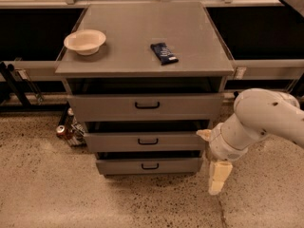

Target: Open middle drawer

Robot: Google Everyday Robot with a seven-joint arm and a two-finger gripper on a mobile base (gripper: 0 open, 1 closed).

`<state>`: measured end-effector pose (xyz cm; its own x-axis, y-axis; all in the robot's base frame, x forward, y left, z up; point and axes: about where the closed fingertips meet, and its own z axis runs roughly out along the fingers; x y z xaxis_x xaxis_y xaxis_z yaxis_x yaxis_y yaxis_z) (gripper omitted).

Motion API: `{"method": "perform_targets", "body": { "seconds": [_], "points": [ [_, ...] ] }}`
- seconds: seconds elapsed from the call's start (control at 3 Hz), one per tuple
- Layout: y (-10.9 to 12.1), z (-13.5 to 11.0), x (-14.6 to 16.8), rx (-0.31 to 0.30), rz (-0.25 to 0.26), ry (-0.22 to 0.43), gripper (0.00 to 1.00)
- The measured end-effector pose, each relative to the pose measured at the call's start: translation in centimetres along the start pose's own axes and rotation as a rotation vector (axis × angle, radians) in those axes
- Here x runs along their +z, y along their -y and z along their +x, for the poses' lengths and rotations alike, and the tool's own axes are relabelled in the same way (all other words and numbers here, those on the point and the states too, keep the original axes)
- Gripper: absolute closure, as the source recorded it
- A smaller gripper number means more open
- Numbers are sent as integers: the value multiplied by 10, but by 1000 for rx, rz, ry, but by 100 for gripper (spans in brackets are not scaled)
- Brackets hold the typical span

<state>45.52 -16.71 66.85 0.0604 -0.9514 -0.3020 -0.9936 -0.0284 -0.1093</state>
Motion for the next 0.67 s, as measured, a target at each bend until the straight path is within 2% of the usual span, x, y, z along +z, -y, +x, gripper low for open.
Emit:
{"method": "perform_targets", "body": {
  "seconds": [0.33, 0.67],
  "points": [
    [2, 15, 58, -9, -55, 58, 0],
    [4, 16, 63, -6, -55, 55, 0]
  ]
}}
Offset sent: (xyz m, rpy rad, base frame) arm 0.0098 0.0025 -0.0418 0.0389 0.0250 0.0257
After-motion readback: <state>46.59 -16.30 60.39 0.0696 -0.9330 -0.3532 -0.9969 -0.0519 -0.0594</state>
